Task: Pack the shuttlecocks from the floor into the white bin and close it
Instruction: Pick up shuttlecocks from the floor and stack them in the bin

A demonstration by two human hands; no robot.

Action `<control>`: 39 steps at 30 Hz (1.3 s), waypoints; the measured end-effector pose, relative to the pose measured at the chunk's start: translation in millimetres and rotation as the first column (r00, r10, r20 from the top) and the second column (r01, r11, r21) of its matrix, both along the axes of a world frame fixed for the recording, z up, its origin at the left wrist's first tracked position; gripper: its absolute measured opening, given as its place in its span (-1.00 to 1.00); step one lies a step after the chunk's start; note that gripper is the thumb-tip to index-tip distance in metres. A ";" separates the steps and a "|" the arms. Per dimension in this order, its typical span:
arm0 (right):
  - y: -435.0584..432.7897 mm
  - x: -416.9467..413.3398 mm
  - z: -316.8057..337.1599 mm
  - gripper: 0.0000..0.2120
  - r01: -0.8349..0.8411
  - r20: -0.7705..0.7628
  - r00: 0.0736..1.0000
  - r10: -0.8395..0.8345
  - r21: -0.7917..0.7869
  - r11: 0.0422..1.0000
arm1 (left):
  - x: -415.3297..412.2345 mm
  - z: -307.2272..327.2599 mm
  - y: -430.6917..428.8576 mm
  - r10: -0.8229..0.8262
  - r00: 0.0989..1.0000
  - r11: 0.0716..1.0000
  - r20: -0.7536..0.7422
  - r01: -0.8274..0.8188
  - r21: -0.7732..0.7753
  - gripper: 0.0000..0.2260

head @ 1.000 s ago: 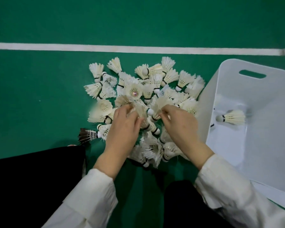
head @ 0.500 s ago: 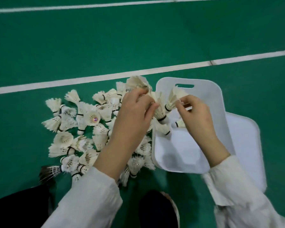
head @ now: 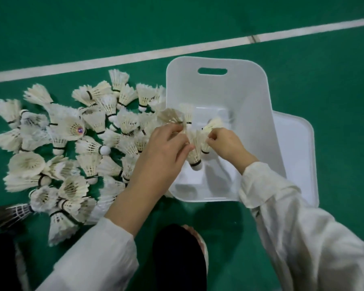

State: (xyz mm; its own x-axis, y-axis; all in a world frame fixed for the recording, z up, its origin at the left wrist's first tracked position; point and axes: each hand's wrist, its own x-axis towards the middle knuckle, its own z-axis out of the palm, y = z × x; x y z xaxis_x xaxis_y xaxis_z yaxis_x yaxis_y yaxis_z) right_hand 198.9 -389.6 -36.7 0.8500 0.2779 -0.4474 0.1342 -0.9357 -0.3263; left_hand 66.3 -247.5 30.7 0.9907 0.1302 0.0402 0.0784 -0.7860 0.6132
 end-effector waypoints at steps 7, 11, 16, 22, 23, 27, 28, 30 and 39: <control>-3.9 -32.8 58.1 -0.63 0.038 -0.029 0.999 -0.029 0.429 0.902 | 4.2 -0.7 4.8 0.017 1.000 1.000 0.008 -0.017 0.004 -0.69; -3.8 -66.9 94.3 -0.46 0.124 -0.345 0.928 0.143 0.645 0.754 | 7.3 2.9 3.1 0.054 0.998 0.998 0.018 -0.054 -0.013 -0.77; 4.6 -69.2 92.2 -0.41 -0.001 -0.187 0.974 0.129 0.567 0.824 | 9.8 10.0 2.2 0.068 0.997 0.997 0.029 -0.067 -0.049 -0.79; -10.0 -50.2 92.0 -0.63 -0.022 -0.032 0.999 0.036 0.367 0.930 | 6.3 38.8 13.7 0.109 0.993 0.984 0.044 -0.102 -0.148 -0.68; -14.4 -42.1 90.2 -0.67 -0.010 0.000 1.000 0.011 0.335 0.942 | 6.0 43.1 15.9 0.145 0.988 0.977 0.044 -0.137 -0.164 -0.65; -17.6 -7.4 74.9 -0.82 0.120 -0.025 0.993 -0.120 0.359 0.926 | 7.4 44.2 17.3 0.205 0.979 0.951 0.003 -0.199 -0.236 -0.70; -13.5 0.7 68.3 -0.81 0.138 -0.006 0.989 -0.145 0.352 0.926 | 7.2 41.4 16.6 0.185 0.983 0.960 0.006 -0.179 -0.214 -0.76; -1.4 14.7 53.6 -0.78 0.154 0.031 0.984 -0.173 0.324 0.934 | 5.3 35.0 15.2 0.143 0.988 0.979 0.055 -0.133 -0.153 -0.84; 34.7 38.5 -3.8 -0.71 0.172 -0.029 0.985 -0.170 0.131 0.976 | -4.3 24.1 22.4 0.153 0.986 0.986 0.068 -0.147 -0.078 -0.87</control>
State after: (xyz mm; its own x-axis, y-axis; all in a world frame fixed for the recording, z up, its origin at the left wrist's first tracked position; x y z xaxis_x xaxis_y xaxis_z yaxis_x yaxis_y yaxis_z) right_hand 237.4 -354.9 -40.6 0.8826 0.1868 -0.4314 -0.0309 -0.8926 -0.4498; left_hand 62.0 -225.1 54.8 0.9544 0.2822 0.0972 0.1445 -0.7219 0.6768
